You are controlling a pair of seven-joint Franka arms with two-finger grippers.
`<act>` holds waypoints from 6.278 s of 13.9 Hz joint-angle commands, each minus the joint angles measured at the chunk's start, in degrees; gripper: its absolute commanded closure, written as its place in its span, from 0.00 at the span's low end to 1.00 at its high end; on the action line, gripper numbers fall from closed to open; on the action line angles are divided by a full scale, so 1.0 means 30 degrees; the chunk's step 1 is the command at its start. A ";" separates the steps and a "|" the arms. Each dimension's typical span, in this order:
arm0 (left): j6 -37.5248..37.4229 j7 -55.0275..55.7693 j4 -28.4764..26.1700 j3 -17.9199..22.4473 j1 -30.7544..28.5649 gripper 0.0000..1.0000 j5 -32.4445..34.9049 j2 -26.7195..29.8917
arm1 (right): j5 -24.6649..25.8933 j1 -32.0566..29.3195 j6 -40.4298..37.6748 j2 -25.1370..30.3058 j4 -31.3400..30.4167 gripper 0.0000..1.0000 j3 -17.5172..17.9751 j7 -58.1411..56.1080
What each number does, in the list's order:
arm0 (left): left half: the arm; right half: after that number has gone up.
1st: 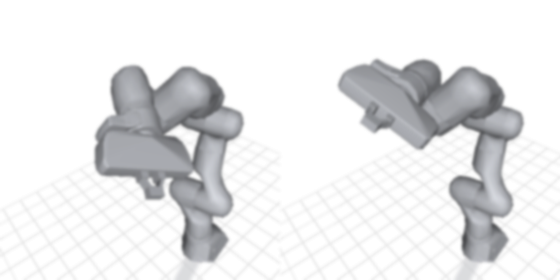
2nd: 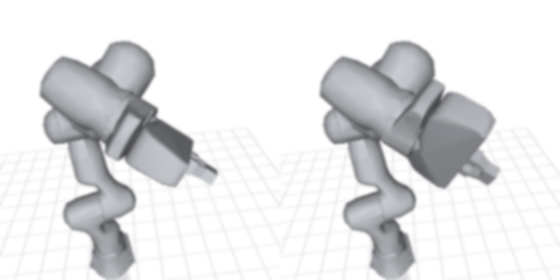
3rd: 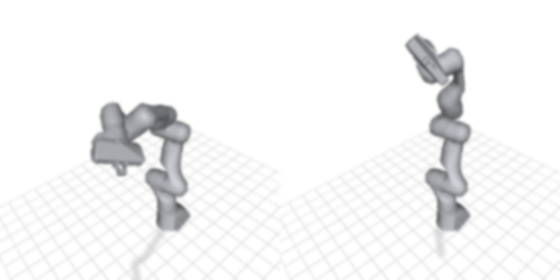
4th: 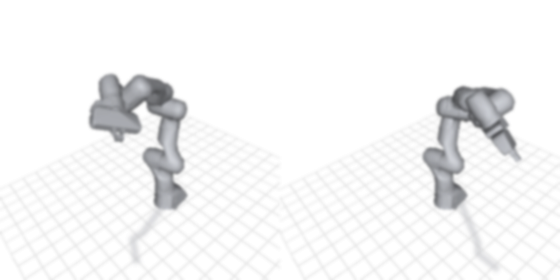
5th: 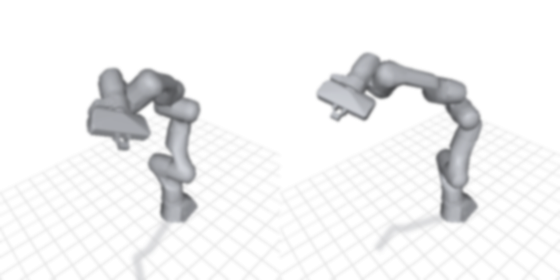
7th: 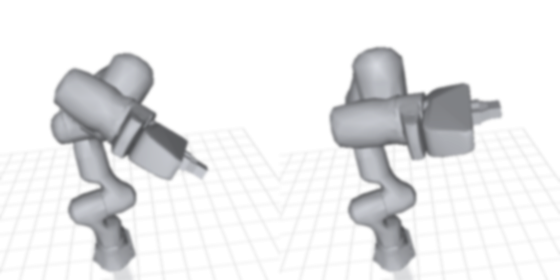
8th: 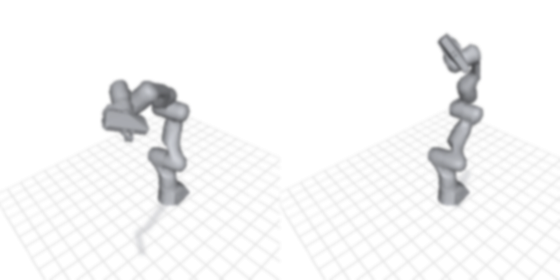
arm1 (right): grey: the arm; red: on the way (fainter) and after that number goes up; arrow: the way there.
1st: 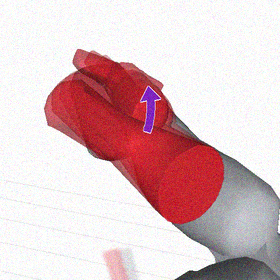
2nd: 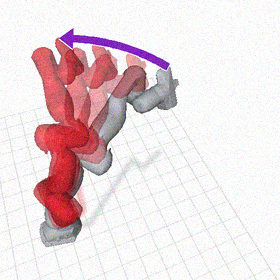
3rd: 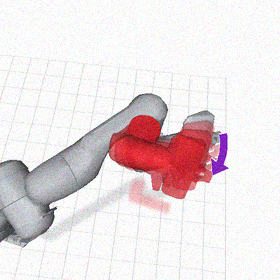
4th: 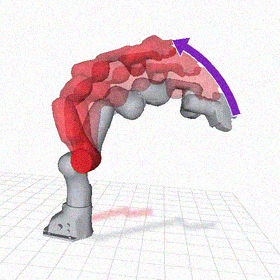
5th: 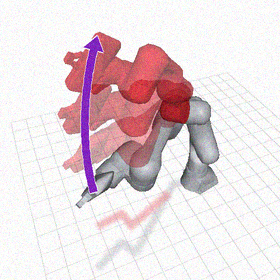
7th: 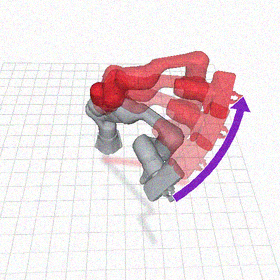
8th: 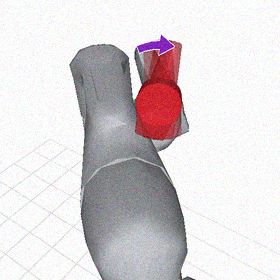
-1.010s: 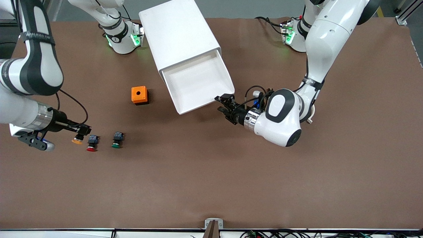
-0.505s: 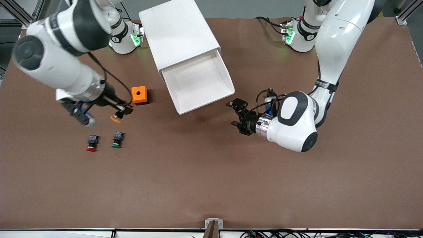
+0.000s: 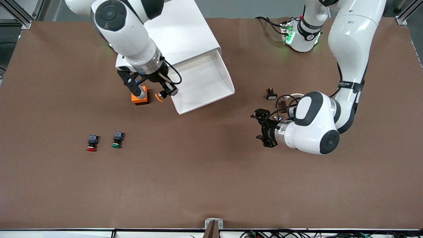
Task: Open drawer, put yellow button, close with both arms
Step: 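Carry the yellow button into the open drawer with the right gripper, then open the right gripper to release the button while the left gripper withdraws, then push the drawer shut with the left gripper while the right gripper retracts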
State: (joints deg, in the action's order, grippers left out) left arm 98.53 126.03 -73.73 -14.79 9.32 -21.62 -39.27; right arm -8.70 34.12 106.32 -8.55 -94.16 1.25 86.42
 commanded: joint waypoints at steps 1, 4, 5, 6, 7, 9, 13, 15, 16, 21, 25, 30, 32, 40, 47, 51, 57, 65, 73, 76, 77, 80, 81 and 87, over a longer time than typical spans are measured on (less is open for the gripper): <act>-0.0295 -0.2214 -0.0179 0.0007 -0.0526 0.00 0.1398 0.1104 | 0.0905 0.1393 0.0157 -0.0140 0.0040 1.00 -0.0271 0.2356; -0.0295 -0.4065 -0.0179 -0.0081 -0.0675 0.00 0.3422 0.1517 | 0.2635 0.3387 0.0274 -0.0782 -0.0078 1.00 -0.0271 0.4879; -0.0295 -0.4708 -0.0179 -0.0110 -0.0704 0.00 0.3804 0.1517 | 0.2638 0.3797 0.0652 -0.1045 -0.0049 1.00 -0.0271 0.5175; -0.0295 -0.5643 -0.0179 -0.0111 -0.0820 0.00 0.4040 0.1546 | 0.2638 0.4149 0.1148 -0.1338 -0.0049 1.00 -0.0271 0.5584; -0.0295 -0.6812 -0.0179 -0.0082 -0.0967 0.00 0.4158 0.1605 | 0.2696 0.4472 0.1646 -0.1631 -0.0020 1.00 -0.0271 0.6168; -0.0295 -1.0001 -0.0179 -0.0023 -0.1113 0.00 0.4596 0.1868 | 0.2755 0.4970 0.2585 -0.2305 -0.0020 1.00 -0.0271 0.6700; -0.0295 -1.4956 -0.0324 -0.0052 -0.1437 0.00 0.5711 0.1957 | 0.2843 0.5792 0.2911 -0.3040 0.0069 1.00 -0.0300 0.7578; -0.0324 -1.6805 -0.0383 -0.0023 -0.1524 0.00 0.5829 0.1957 | 0.3076 0.6056 0.2882 -0.3099 0.0069 1.00 -0.0300 0.8077; -0.0324 -1.7713 -0.0413 -0.0023 -0.1641 0.00 0.5945 0.1957 | 0.3077 0.6202 0.2853 -0.3128 0.0069 1.00 -0.0300 0.8078; -0.0998 -2.1820 -0.0647 -0.0052 -0.1788 0.00 0.6679 0.2454 | 0.3281 0.6408 0.2765 -0.3304 0.0069 1.00 -0.0300 0.8634; -0.1291 -2.2937 -0.0852 -0.0081 -0.1788 0.00 0.6679 0.2630 | 0.3458 0.6235 0.2472 -0.3392 0.0068 0.63 -0.0300 0.8432; -0.1291 -2.2762 -0.0823 -0.0081 -0.1672 0.00 0.6679 0.2543 | 0.3429 0.6027 0.2443 -0.3509 0.0127 0.00 -0.0359 0.7032; -0.1262 -2.2733 -0.0852 -0.0140 -0.1584 0.00 0.6679 0.2543 | 0.3458 0.5940 0.2065 -0.3451 0.0185 0.00 -0.0388 0.5392; -0.0180 -2.2937 -0.1379 -0.0286 -0.0648 0.00 0.6825 0.2367 | 0.3224 0.1728 -0.4057 -0.3187 0.4283 0.00 -0.0476 -0.5998; 0.3535 -2.2967 -0.2052 -0.0286 0.2250 0.00 0.7411 0.1752 | 0.3194 -0.5447 -0.6781 -0.1812 0.4727 0.00 -0.0505 -1.9706; 0.4744 -2.2967 -0.2288 -0.0286 0.4592 0.00 0.8433 0.1371 | 0.3487 -0.8993 -0.8453 -0.1050 0.4785 0.00 -0.0534 -2.5863; 0.4744 -2.1915 -0.2843 -0.0433 0.6823 0.00 0.8173 0.1517 | 0.4599 -1.2602 -0.8602 -0.0784 0.4814 0.00 -0.0534 -3.0263; 0.4569 -1.8138 -0.3663 -0.2275 0.8055 0.00 0.8173 0.1868 | 0.5217 -1.2662 -0.8720 -0.0960 0.6774 0.00 -0.0388 -3.0505; 0.4510 -1.5294 -0.4866 -0.4942 0.8143 0.00 0.8173 0.2074 | 0.2199 -1.2956 -0.9981 0.0268 0.5755 0.00 -0.0447 -2.8541; 0.4539 -1.5145 -0.4837 -0.5003 0.8347 0.00 0.8173 0.2074 | 0.2198 -1.2898 -0.9456 0.1873 0.3946 0.00 -0.0447 -2.8630; 0.4539 -1.4999 -0.4866 -0.5003 0.8406 0.00 0.8173 0.2074 | 0.2227 -1.2898 -0.9046 0.2897 0.2921 0.00 -0.0447 -2.8659; 0.4539 -1.4998 -0.4866 -0.5003 0.8436 0.00 0.8202 0.2016 | 0.2286 -1.2956 -0.8225 0.4370 0.1185 0.00 -0.0447 -2.9651; 0.4510 -1.4969 -0.4895 -0.5032 0.8581 0.00 0.8173 0.2016 | 0.2286 -1.2957 -0.8164 0.4372 0.1240 0.00 -0.0476 -3.0207; 0.3778 -1.4473 -0.5100 -0.5823 0.8671 0.00 0.8173 0.2103 | 0.2462 -1.2986 -0.7958 0.4255 0.1359 0.00 -0.0447 -3.0272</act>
State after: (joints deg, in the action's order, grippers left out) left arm 111.17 80.94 -87.42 -30.80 34.88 2.56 -34.55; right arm -1.14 -3.90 81.88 3.41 -88.59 -0.68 -3.73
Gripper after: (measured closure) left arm 0.000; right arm 0.000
